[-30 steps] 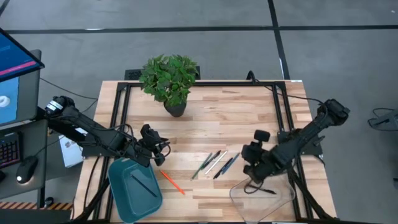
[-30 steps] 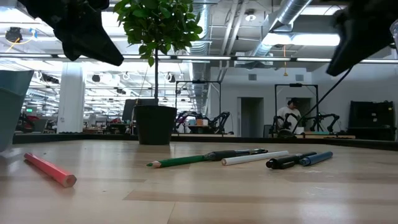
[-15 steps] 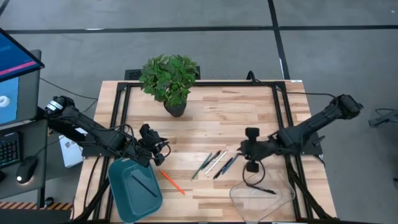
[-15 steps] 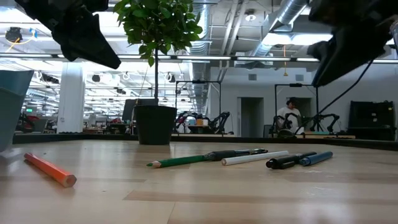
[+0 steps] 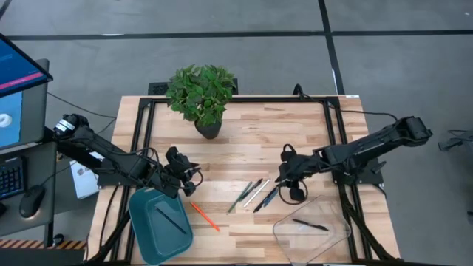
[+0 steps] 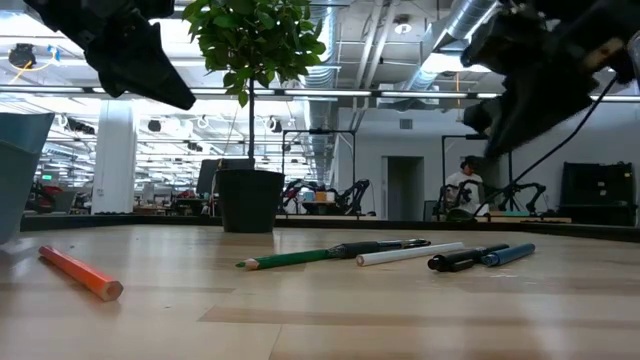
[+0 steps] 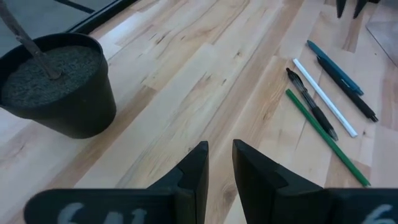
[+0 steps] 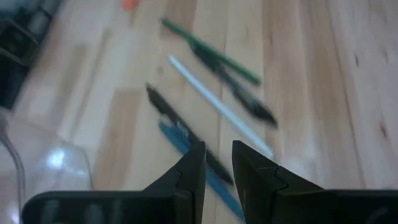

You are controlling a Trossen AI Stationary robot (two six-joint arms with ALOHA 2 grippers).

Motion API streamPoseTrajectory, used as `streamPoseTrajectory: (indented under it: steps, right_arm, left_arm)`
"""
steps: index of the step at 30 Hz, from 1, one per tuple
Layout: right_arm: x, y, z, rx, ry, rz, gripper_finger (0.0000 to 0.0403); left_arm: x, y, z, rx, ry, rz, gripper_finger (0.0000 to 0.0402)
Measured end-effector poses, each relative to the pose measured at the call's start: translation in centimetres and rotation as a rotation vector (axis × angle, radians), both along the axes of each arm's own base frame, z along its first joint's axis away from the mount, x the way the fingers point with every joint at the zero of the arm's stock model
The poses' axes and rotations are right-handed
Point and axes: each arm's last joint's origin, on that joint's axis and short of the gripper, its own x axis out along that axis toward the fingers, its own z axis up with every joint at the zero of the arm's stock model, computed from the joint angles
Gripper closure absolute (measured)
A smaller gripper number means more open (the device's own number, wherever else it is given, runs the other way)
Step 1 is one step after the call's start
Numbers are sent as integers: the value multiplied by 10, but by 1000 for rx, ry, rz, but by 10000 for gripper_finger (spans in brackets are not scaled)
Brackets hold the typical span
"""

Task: Sort pens & pencils
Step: Adjust the left black pen

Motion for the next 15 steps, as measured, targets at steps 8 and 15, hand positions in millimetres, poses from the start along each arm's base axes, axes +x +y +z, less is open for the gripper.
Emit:
streamPoseTrajectory:
  steps: [8, 15]
  right_arm:
    - [18, 0, -23, -64, 9, 58, 301]
    - [33, -5, -36, 20, -31, 136, 301]
  left_arm:
    - [0, 0, 0, 4, 3, -1, 339]
    - [0, 0, 0, 5, 3, -2, 339]
